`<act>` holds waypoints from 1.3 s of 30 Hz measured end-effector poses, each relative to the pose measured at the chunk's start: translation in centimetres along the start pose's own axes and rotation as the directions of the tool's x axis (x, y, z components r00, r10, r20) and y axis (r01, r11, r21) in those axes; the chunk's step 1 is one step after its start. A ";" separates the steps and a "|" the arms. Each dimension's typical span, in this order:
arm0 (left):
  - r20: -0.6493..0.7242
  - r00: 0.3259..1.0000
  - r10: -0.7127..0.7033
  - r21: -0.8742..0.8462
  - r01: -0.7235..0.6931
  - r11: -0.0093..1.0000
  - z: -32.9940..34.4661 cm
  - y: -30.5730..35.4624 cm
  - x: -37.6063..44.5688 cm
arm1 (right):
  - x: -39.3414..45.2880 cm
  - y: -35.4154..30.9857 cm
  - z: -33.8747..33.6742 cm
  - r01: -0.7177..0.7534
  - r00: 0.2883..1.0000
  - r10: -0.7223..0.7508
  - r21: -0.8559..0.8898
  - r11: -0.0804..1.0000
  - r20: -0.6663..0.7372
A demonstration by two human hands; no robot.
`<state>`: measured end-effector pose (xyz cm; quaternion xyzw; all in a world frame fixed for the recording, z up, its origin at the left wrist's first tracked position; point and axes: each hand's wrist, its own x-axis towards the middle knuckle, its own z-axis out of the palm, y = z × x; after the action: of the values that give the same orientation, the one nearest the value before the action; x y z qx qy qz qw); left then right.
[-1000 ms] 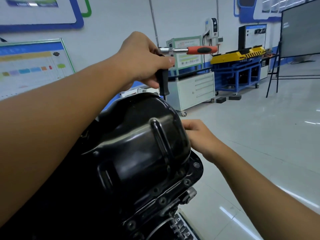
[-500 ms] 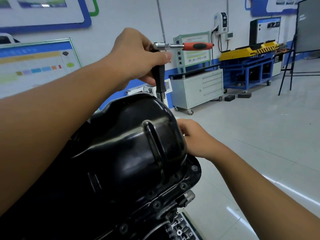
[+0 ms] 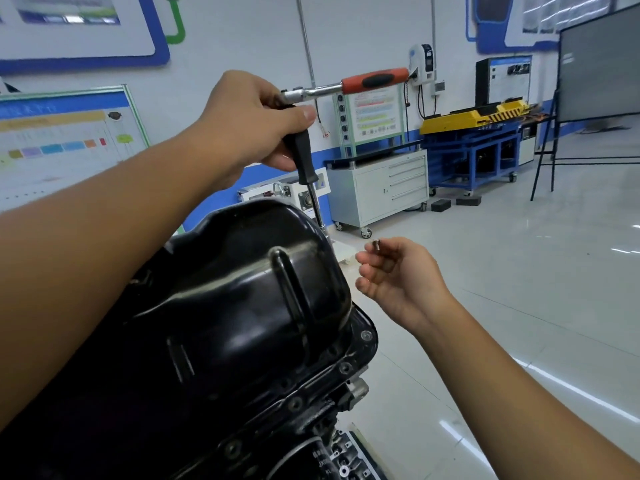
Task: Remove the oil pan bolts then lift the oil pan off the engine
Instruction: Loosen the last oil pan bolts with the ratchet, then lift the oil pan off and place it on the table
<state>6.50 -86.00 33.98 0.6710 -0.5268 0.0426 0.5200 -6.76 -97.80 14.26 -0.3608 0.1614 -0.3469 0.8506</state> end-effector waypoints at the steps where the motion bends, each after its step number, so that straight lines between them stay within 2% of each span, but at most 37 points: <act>1: 0.017 1.000 -0.005 -0.009 0.005 1.000 0.0 0.3 -0.1 | -0.4 -0.3 0.2 -0.026 1.000 0.027 0.058 0.998 -0.005; 8: 0.106 0.994 0.030 -0.048 -0.025 0.999 0.0 3.3 -0.7 | -5.1 -3.2 0.7 -0.087 0.995 0.097 0.251 0.964 -0.029; 9: 0.117 0.992 0.039 -0.047 -0.033 0.998 0.2 3.6 -0.7 | -5.8 -3.1 1.0 -0.069 0.995 0.082 0.229 0.971 -0.049; 10: 0.125 0.991 0.048 -0.037 -0.043 0.998 0.6 3.8 -0.7 | -6.5 -2.7 1.6 -0.015 0.992 0.030 0.123 0.992 -0.119; 11: 0.122 0.991 0.051 -0.017 -0.050 0.999 1.2 3.9 -0.8 | -7.2 -2.0 2.2 0.059 0.969 -0.074 -0.069 0.996 -0.236; 12: 0.108 0.993 0.048 0.019 -0.051 0.999 1.7 3.8 -1.2 | -8.0 -1.1 2.7 0.115 0.910 -0.222 -0.301 0.947 -0.350; 13: 0.105 0.993 0.048 0.086 -0.057 0.995 2.3 3.9 -1.2 | -8.8 -0.2 3.0 0.181 0.817 -0.404 -0.482 0.857 -0.412; 14: 0.108 0.993 0.057 0.162 -0.074 0.984 2.8 4.1 -0.9 | -9.4 0.3 3.2 0.262 0.722 -0.550 -0.570 0.779 -0.420; 16: 0.097 0.991 0.087 0.258 -0.110 0.960 3.1 4.4 -0.2 | -10.7 2.2 3.4 0.422 0.591 -0.683 -0.558 0.715 -0.429; 19: 0.024 0.986 0.167 0.294 -0.166 0.941 2.4 4.5 1.7 | -11.5 5.0 4.0 0.558 0.415 -0.890 -0.721 0.412 -0.188; 20: -0.003 0.980 0.199 0.308 -0.189 0.933 2.1 4.4 2.1 | -11.4 5.2 4.2 0.573 0.390 -0.907 -0.730 0.373 -0.158; 22: -0.051 0.969 0.242 0.310 -0.215 0.926 1.5 3.7 2.3 | -10.9 5.0 4.5 0.568 0.442 -0.884 -0.715 0.408 -0.153; 25: -0.082 0.969 0.232 0.174 -0.216 0.961 1.1 3.2 2.0 | -10.5 4.4 4.8 0.527 0.516 -0.854 -0.760 0.381 -0.070; 28: -0.085 0.984 0.156 0.019 -0.155 0.988 1.2 3.2 1.6 | -10.5 3.9 4.9 0.472 0.544 -0.838 -0.816 0.332 -0.026; 33: -0.165 0.981 0.099 -0.139 -0.123 0.983 0.5 4.7 1.1 | -10.4 3.4 4.5 0.404 0.578 -0.816 -0.871 0.280 0.006; 39: -0.219 0.958 -0.186 -0.352 0.100 0.930 -3.0 6.0 -0.7 | -10.4 1.8 4.6 0.394 0.637 -0.770 -0.871 0.293 0.030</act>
<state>3.10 -82.75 38.84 0.5982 -0.4063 -0.0031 0.6907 -10.83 -87.22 16.34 -0.6637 0.3237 -0.5868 0.3323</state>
